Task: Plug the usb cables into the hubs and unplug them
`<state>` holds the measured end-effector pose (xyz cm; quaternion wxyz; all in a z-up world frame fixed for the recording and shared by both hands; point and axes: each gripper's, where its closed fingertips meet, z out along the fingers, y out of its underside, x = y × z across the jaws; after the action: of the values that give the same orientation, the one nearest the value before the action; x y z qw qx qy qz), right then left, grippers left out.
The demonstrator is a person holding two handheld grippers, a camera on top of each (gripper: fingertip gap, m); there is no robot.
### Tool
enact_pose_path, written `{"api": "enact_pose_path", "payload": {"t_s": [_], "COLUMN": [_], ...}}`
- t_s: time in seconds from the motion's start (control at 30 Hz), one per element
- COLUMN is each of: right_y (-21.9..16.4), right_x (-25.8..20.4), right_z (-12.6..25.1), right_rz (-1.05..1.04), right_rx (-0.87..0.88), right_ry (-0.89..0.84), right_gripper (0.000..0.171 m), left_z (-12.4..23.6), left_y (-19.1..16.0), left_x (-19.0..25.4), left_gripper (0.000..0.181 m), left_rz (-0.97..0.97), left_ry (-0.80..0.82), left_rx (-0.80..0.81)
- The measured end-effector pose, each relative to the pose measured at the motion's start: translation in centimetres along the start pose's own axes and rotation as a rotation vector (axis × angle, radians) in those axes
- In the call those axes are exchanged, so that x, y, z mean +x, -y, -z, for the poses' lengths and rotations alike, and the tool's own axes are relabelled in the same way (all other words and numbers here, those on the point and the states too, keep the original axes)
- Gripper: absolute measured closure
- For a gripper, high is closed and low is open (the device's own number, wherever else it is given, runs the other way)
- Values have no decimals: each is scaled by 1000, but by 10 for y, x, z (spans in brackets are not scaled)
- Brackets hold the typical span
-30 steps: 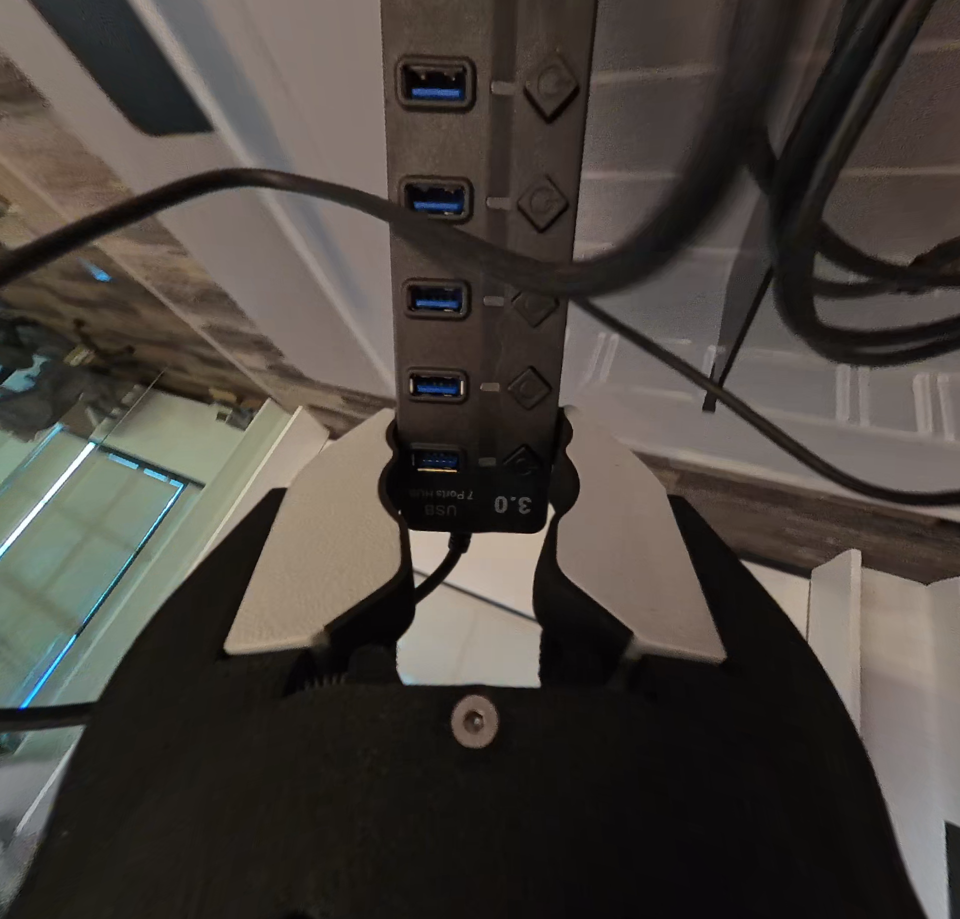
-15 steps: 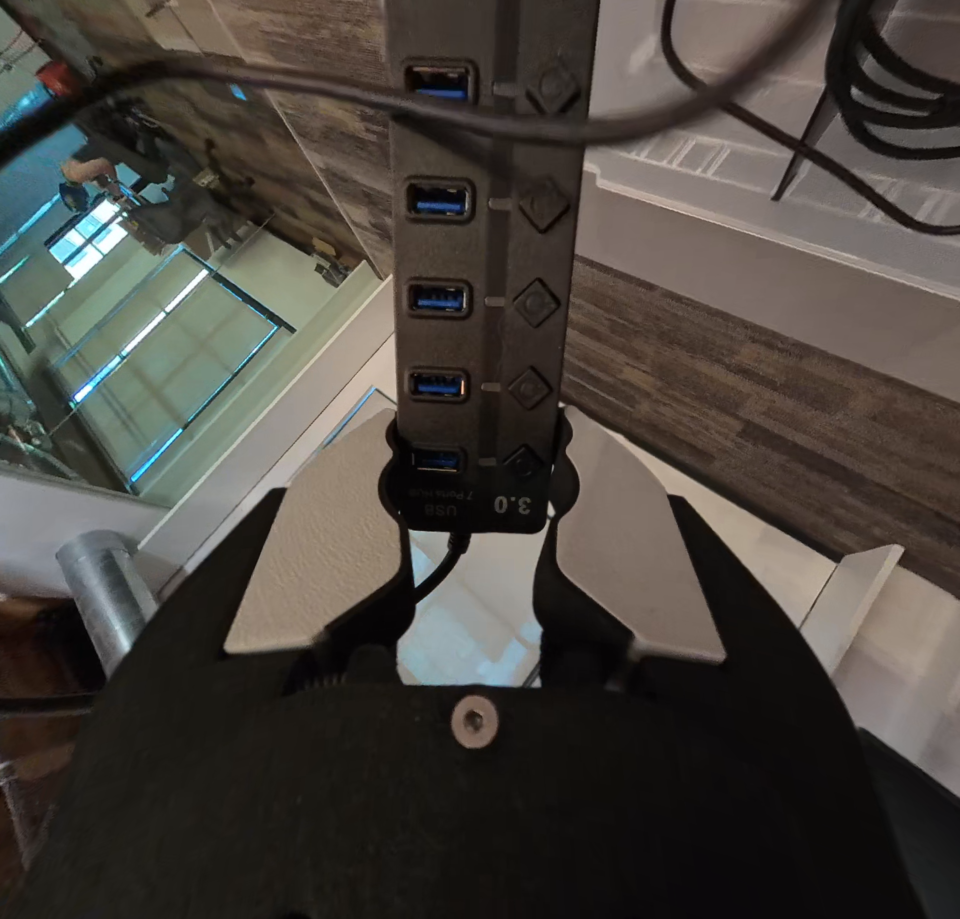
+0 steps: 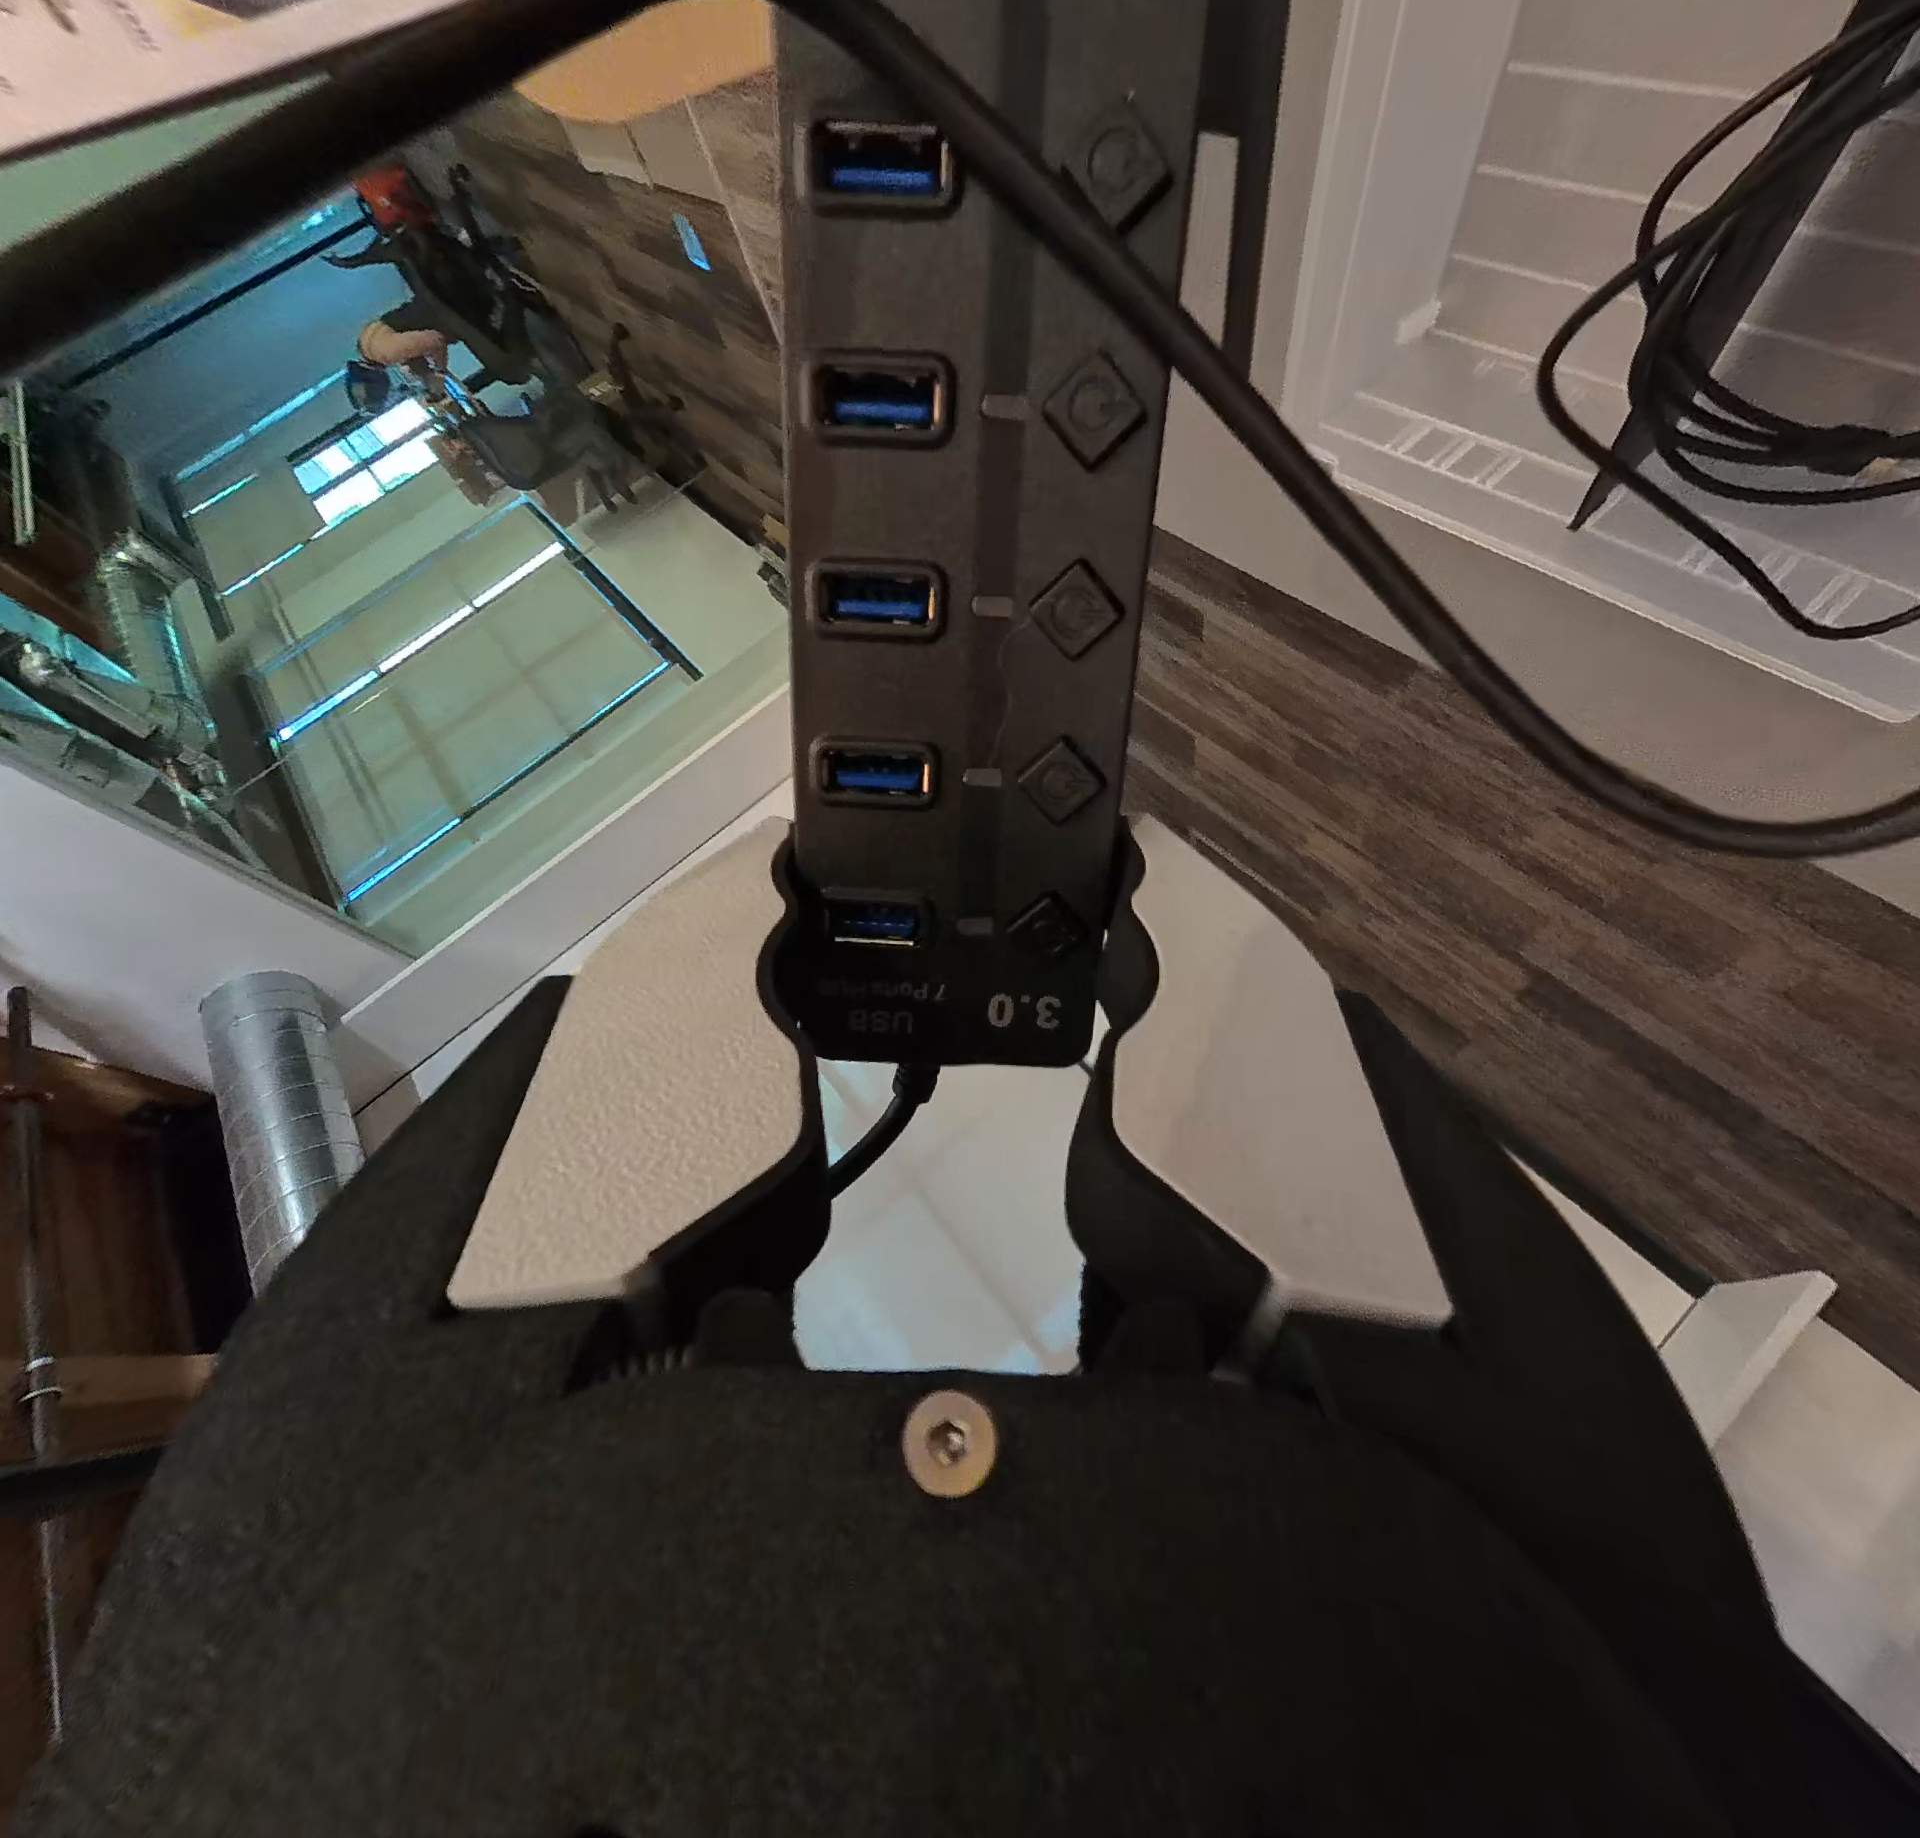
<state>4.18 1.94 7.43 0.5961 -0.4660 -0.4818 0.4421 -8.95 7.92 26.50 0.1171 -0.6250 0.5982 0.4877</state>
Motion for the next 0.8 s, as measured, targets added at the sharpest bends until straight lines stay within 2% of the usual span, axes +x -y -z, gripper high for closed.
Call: {"api": "enact_pose_path", "payload": {"t_s": [0.17,0.27,0.33,0.37,0.4,0.43,0.53,0.63,0.8], "right_y": [7,0,2,5,6,7,18,52,141], "right_x": [-24,-21,-21,-21,-22,-24,-15,2,39], "right_z": [-37,-60,-70,-75,-79,-81,-83,-78,-75], "right_rz": [87,140,158,142,129,129,188,259,373], "right_rx": [73,59,88,108,117,118,91,75,26], "right_ry": [18,-45,-63,-58,-40,-17,-24,-26,-65], "right_gripper": [121,123,130,137,156,166,167,167,167], "left_z": [17,20,21,21,21,21,22,23,26], "left_y": [0,-2,-5,-6,-7,-9,-23,-48,-99], "left_x": [-10,-9,-7,-6,-5,-4,-3,-7,-15], "left_gripper": [128,128,128,128,128,128,128,128,128], "left_rz": [26,28,24,26,32,39,62,115,225], "left_ry": [24,23,24,24,20,17,28,45,84], "left_rx": [13,10,2,2,4,7,-3,-17,-36]}}
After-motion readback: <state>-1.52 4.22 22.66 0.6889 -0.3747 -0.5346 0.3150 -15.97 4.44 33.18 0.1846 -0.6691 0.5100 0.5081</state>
